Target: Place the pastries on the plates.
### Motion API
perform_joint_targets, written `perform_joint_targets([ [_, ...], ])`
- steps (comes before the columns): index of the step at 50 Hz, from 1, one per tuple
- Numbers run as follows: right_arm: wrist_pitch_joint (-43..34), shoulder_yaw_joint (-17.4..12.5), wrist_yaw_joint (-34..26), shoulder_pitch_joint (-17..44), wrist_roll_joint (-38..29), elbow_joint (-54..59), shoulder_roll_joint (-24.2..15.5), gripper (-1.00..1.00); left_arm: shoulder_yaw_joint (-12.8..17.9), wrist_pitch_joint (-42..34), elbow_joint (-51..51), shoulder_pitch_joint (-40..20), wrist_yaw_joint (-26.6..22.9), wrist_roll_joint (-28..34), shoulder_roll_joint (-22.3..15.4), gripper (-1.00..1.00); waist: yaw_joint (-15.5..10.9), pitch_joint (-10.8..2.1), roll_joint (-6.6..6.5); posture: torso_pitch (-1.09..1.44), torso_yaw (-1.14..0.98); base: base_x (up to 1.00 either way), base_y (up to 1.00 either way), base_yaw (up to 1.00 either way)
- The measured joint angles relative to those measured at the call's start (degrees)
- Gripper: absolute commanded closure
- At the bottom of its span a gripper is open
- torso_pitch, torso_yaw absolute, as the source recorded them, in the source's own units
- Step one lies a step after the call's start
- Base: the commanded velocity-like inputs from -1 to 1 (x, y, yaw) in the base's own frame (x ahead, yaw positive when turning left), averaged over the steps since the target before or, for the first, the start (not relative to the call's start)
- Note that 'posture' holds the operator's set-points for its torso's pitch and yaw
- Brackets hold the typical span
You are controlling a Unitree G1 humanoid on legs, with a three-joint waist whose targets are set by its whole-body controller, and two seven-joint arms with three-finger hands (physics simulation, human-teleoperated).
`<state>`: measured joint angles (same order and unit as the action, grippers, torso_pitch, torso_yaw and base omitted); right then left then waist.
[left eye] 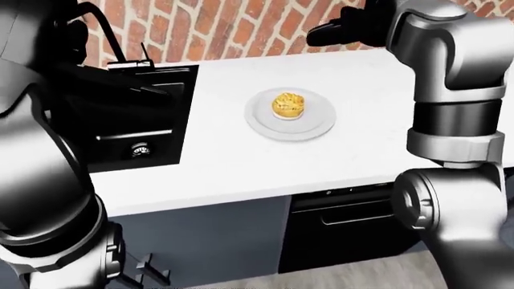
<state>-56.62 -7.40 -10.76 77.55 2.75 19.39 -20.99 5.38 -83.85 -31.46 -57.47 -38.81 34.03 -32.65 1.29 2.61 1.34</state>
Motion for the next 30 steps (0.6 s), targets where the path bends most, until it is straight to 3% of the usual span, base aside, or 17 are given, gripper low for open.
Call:
perform_joint_targets([
  [3, -0.8, -0.2, 0.5, -0.5, -0.5, 1.2, -0.2, -1.0, -0.5, -0.1, 0.4, 0.1, -0.5, -0.5, 0.3, -1.0, -0.4, -0.63, 0.42, 0.0, 0.0, 0.0, 0.2, 0.0],
  [5, -1.0, 0.0, 0.6, -0.2, -0.5, 1.2, -0.1, -1.0, -0.3, -0.2, 0.5, -0.4, -0.6, -0.5, -0.1, -1.0, -0.7, -0.56, -0.38, 0.0, 0.0, 0.0, 0.2, 0.0],
  [9, -0.7, 0.1, 0.3, -0.4, -0.2, 0.3, -0.1, -1.0, -0.1, -0.3, -0.5, -0.9, -0.6, 0.1, -0.5, -1.0, -0.7, 0.03, -3.45, 0.0, 0.0, 0.0, 0.2, 0.0],
  [11, -0.7, 0.2, 0.3, -0.1, -0.1, 0.5, -0.1, -1.0, 0.1, 0.1, -0.3, -0.6, -0.5, 0.3, -0.2, -1.0, -0.6, -0.3, -6.04, 0.0, 0.0, 0.0, 0.2, 0.0],
  [16, -1.2, 1.6, -0.3, -0.6, 0.5, 0.9, 1.1, -1.0, 0.8, -0.7, 0.6, 0.4, -0.3, 0.7, -0.3, -1.0, -1.0, -0.09, -4.66, 0.0, 0.0, 0.0, 0.2, 0.0],
  [23, -0.2, 0.7, 0.2, 0.4, -0.2, 0.8, 0.5, -1.0, 0.1, -1.1, -0.1, -1.0, -1.1, 1.0, -1.1, -1.0, -0.6, -0.28, -1.17, 0.0, 0.0, 0.0, 0.2, 0.0],
  [26, -0.2, 0.6, 0.2, 0.5, -0.3, 0.6, 0.3, -1.0, 0.0, -0.8, 0.2, -1.1, -1.0, 1.2, -1.0, -1.0, -0.7, -0.43, 1.23, 0.0, 0.0, 0.0, 0.2, 0.0],
  [28, -0.3, 0.2, 0.3, -0.2, -0.4, 0.4, -0.1, -1.0, -0.8, -0.9, -0.1, -0.8, -1.3, 1.2, -0.5, -1.0, -0.1, 0.08, -0.03, 0.0, 0.0, 0.0, 0.2, 0.0],
  [30, -0.9, -0.3, 0.6, -0.8, -0.7, 0.9, -0.2, -1.0, -1.7, -1.4, 0.0, -0.7, -1.9, 0.8, -0.5, -1.0, -0.2, -0.22, 0.48, 0.0, 0.0, 0.0, 0.2, 0.0],
])
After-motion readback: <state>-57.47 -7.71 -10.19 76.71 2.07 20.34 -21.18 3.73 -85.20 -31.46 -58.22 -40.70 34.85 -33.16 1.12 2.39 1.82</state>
